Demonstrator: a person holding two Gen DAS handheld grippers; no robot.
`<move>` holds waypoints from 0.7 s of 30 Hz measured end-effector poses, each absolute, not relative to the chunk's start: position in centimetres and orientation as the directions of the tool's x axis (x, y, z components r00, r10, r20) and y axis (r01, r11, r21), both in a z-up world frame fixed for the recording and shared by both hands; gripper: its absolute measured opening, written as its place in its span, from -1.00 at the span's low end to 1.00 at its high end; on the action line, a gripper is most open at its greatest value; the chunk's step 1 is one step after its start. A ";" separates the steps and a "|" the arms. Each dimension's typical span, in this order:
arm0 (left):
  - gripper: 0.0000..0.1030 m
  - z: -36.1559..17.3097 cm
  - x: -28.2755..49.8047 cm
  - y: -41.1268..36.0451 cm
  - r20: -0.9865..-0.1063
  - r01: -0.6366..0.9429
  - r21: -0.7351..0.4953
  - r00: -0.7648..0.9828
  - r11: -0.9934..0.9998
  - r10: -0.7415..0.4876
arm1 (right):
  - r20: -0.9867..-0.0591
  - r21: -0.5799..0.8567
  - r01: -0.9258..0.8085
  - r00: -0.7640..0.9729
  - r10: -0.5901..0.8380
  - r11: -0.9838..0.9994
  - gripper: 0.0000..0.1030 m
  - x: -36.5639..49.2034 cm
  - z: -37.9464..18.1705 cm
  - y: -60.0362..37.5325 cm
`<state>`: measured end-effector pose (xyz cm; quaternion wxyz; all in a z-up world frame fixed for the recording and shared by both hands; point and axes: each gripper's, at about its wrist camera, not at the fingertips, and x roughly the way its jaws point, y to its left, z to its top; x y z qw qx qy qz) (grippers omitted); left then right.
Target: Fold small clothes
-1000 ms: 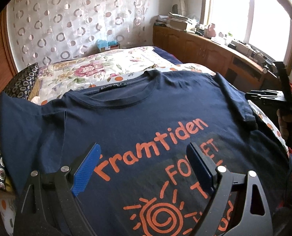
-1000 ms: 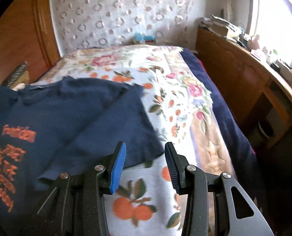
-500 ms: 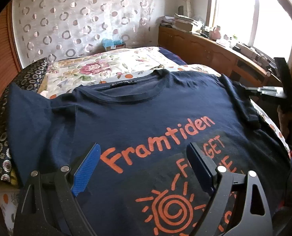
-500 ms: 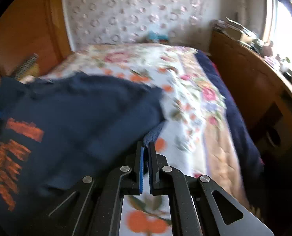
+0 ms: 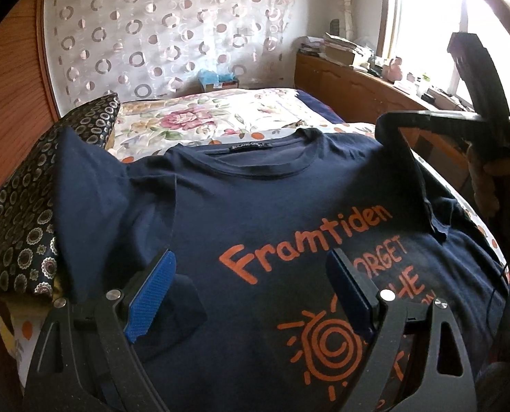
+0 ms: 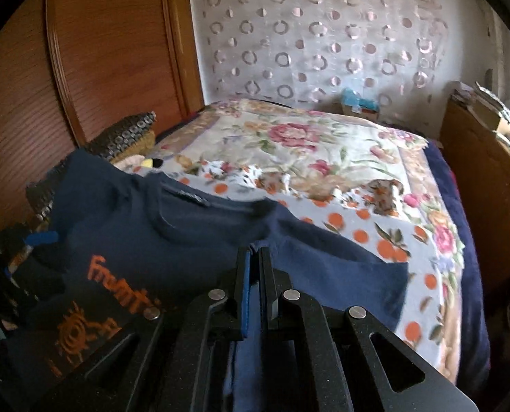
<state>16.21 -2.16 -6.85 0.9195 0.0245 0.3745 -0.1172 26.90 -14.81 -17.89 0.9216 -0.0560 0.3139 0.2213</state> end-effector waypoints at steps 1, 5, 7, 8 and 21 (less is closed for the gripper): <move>0.74 -6.9 16.2 -2.1 -0.694 0.233 -0.044 0.692 0.972 -0.197 | -0.599 0.040 -0.445 0.706 0.377 0.895 -0.87 27.1 -17.9 -14.6; 0.74 -6.9 16.3 -2.0 -0.692 0.233 -0.049 0.693 0.971 -0.201 | -0.595 0.003 -0.406 0.734 0.328 0.914 -0.58 26.4 -18.1 -16.0; 0.74 -6.9 16.3 -2.1 -0.690 0.235 -0.049 0.694 0.971 -0.203 | -0.593 -0.005 -0.397 0.741 0.317 0.918 -0.58 25.6 -18.2 -16.1; 0.74 -6.9 16.3 -2.1 -0.689 0.238 -0.049 0.695 0.970 -0.206 | -0.598 -0.012 -0.391 0.740 0.307 0.920 -0.58 24.9 -18.3 -16.6; 0.74 -7.1 15.4 -3.3 -0.689 0.278 -0.058 0.683 0.959 -0.240 | -0.719 0.004 -0.360 0.647 0.253 0.933 -0.58 19.2 -24.4 -17.1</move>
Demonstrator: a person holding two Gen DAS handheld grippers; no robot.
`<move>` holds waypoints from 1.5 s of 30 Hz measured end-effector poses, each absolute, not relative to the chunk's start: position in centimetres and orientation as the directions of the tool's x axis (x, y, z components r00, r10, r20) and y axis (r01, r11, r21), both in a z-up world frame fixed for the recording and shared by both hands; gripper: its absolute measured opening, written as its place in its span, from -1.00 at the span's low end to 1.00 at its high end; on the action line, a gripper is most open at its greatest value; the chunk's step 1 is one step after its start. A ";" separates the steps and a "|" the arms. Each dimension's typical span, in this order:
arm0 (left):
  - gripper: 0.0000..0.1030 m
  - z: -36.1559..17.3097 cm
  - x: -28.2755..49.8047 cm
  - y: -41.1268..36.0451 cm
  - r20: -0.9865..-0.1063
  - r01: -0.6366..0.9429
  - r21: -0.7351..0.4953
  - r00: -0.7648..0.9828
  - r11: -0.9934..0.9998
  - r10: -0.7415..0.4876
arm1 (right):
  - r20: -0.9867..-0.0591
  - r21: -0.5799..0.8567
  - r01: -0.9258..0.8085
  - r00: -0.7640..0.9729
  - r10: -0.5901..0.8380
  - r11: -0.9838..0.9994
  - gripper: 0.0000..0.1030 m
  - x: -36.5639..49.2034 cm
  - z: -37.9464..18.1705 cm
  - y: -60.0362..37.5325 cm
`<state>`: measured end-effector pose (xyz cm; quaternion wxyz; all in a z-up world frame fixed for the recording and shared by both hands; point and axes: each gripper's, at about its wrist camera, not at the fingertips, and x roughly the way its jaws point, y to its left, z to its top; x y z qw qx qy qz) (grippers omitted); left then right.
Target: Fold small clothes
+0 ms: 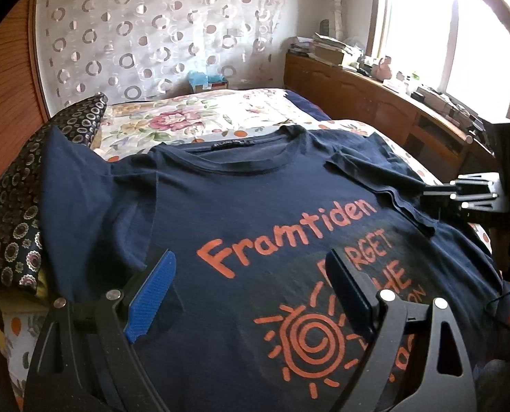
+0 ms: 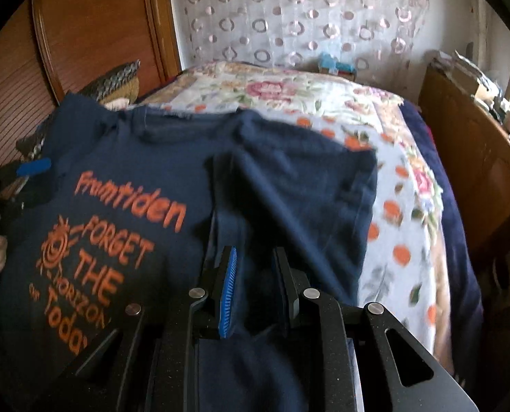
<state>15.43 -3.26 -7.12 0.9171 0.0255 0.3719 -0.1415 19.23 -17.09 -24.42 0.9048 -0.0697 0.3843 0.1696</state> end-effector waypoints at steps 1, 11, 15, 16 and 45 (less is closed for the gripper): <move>0.74 -7.1 15.3 -3.4 -0.689 0.283 -0.057 0.683 0.957 -0.243 | -0.725 0.008 -0.362 0.640 0.255 0.932 -0.58 19.2 -24.6 -17.2; 0.74 -6.7 14.0 -3.7 -0.680 0.286 -0.053 0.692 0.957 -0.244 | -0.760 -0.059 -0.383 0.616 0.207 0.922 -0.48 17.0 -26.5 -15.8; 0.74 -6.4 13.8 -3.4 -0.673 0.280 -0.051 0.699 0.959 -0.240 | -0.761 -0.101 -0.408 0.619 0.194 0.908 -0.88 17.1 -26.4 -14.8; 0.74 -6.4 13.8 -3.3 -0.672 0.278 -0.052 0.701 0.959 -0.239 | -0.759 -0.093 -0.416 0.618 0.206 0.905 -0.88 17.0 -26.2 -15.0; 0.17 -2.8 22.3 9.1 -0.666 0.061 0.045 0.745 0.997 -0.016 | -0.694 -0.087 -0.264 0.708 0.132 0.961 -0.09 27.4 -25.1 -20.4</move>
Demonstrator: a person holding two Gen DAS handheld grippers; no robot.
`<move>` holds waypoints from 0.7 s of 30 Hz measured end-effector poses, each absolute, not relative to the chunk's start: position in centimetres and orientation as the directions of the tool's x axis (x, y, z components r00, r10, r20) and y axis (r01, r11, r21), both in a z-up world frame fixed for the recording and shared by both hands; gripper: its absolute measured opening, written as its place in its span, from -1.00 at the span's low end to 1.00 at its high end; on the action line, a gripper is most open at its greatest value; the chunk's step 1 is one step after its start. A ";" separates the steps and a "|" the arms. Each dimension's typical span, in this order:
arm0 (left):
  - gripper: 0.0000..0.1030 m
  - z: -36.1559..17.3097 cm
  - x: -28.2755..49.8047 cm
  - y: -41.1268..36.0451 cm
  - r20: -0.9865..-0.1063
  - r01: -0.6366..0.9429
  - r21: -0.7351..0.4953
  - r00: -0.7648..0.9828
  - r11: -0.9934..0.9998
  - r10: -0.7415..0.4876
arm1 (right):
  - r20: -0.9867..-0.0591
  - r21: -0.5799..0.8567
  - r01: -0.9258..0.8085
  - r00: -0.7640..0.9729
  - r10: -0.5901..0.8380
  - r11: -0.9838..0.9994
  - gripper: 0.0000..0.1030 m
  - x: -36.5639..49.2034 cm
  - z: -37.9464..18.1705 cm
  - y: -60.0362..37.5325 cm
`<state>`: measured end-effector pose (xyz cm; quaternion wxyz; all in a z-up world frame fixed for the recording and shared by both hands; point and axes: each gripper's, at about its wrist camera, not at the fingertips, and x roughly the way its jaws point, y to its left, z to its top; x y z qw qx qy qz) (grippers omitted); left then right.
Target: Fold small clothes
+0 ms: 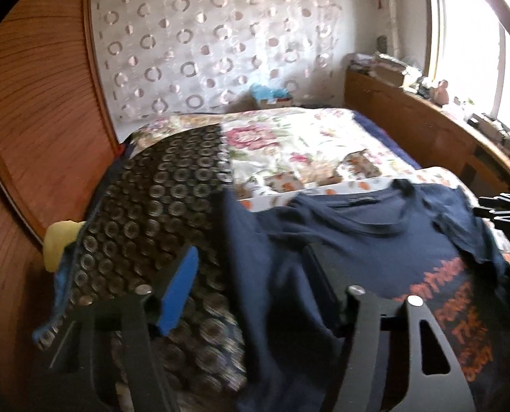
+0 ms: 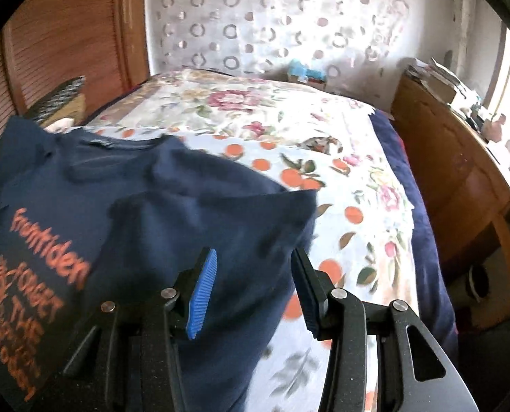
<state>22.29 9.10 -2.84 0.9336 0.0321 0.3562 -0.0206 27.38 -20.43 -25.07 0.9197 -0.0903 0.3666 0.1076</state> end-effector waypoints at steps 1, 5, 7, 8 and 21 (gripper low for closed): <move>0.12 -2.9 22.6 9.3 -0.671 0.060 0.046 0.741 0.997 -0.014 | -0.696 -0.085 -0.263 0.706 0.131 0.961 -0.09 28.1 -25.3 -20.4; 0.00 -3.4 24.6 9.8 -0.695 0.061 0.042 0.719 0.997 -0.015 | -0.705 -0.073 -0.251 0.698 0.128 0.965 -0.09 30.2 -26.1 -20.4; -0.08 -3.4 25.1 9.8 -0.699 0.069 0.050 0.715 0.996 -0.014 | -0.709 -0.071 -0.246 0.694 0.124 0.967 -0.09 30.9 -26.3 -20.3; -0.09 -3.5 25.2 9.7 -0.702 0.073 0.051 0.712 0.996 -0.017 | -0.711 -0.066 -0.247 0.691 0.128 0.967 -0.09 31.4 -26.5 -20.4; -0.90 -3.0 25.3 8.2 -0.691 0.140 -0.018 0.714 0.990 -0.113 | -0.710 -0.003 -0.235 0.685 0.163 0.972 0.11 31.8 -26.7 -21.2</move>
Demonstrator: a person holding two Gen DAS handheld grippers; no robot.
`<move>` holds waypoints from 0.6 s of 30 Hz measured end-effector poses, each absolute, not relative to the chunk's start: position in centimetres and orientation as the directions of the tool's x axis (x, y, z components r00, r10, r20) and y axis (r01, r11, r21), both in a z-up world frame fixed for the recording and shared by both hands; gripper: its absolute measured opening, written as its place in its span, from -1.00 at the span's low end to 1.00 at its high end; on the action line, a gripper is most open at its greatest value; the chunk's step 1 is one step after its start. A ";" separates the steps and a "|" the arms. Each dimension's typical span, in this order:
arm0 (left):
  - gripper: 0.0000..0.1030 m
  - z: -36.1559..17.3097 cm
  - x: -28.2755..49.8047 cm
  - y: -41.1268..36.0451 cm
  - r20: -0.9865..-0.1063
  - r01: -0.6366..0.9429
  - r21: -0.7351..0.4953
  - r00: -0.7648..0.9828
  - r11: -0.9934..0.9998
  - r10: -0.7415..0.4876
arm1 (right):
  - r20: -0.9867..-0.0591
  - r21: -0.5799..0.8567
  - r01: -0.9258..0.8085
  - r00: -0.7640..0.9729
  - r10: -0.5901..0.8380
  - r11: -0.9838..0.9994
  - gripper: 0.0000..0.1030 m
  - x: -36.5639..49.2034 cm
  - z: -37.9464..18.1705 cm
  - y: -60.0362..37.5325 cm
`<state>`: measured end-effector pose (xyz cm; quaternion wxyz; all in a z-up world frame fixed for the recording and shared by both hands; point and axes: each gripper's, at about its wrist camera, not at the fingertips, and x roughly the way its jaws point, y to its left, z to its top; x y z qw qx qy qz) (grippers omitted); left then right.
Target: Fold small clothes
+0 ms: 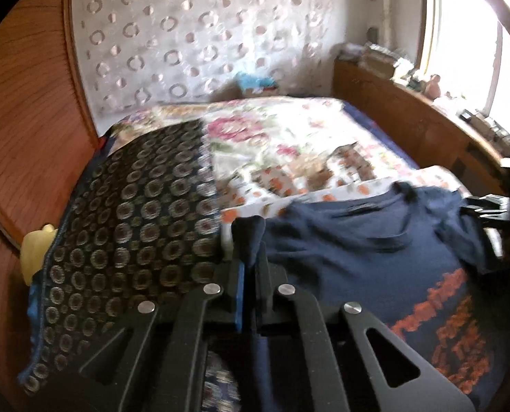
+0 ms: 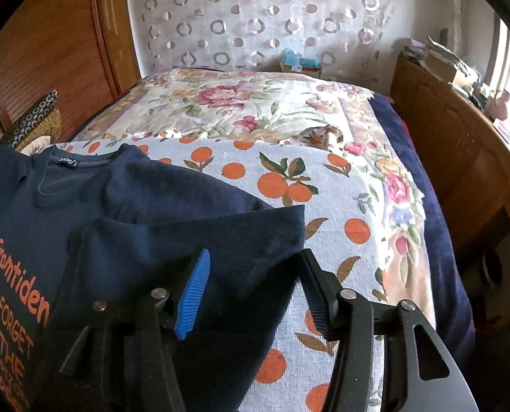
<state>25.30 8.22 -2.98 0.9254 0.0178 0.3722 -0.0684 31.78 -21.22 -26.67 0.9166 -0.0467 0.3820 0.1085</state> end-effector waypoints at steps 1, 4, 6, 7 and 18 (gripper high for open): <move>-0.90 -2.7 24.9 7.7 -0.682 0.147 -0.018 0.721 0.989 -0.120 | -0.711 0.003 -0.233 0.683 0.166 0.973 0.11 32.0 -26.7 -21.3; -0.90 -2.2 23.8 6.6 -0.663 0.176 -0.042 0.732 0.983 -0.159 | -0.711 -0.003 -0.232 0.684 0.161 0.973 0.12 32.2 -26.7 -21.3; -0.90 -2.0 22.9 6.0 -0.651 0.195 -0.056 0.736 0.979 -0.184 | -0.712 -0.003 -0.230 0.684 0.160 0.973 0.14 32.3 -26.7 -21.3; -0.90 -1.9 22.7 5.9 -0.648 0.199 -0.060 0.738 0.978 -0.190 | -0.712 -0.001 -0.230 0.684 0.161 0.973 0.15 32.4 -26.7 -21.4; -0.90 -2.2 20.8 5.3 -0.643 0.217 -0.084 0.734 0.973 -0.219 | -0.721 -0.005 -0.240 0.674 0.163 0.971 0.19 34.0 -26.7 -21.5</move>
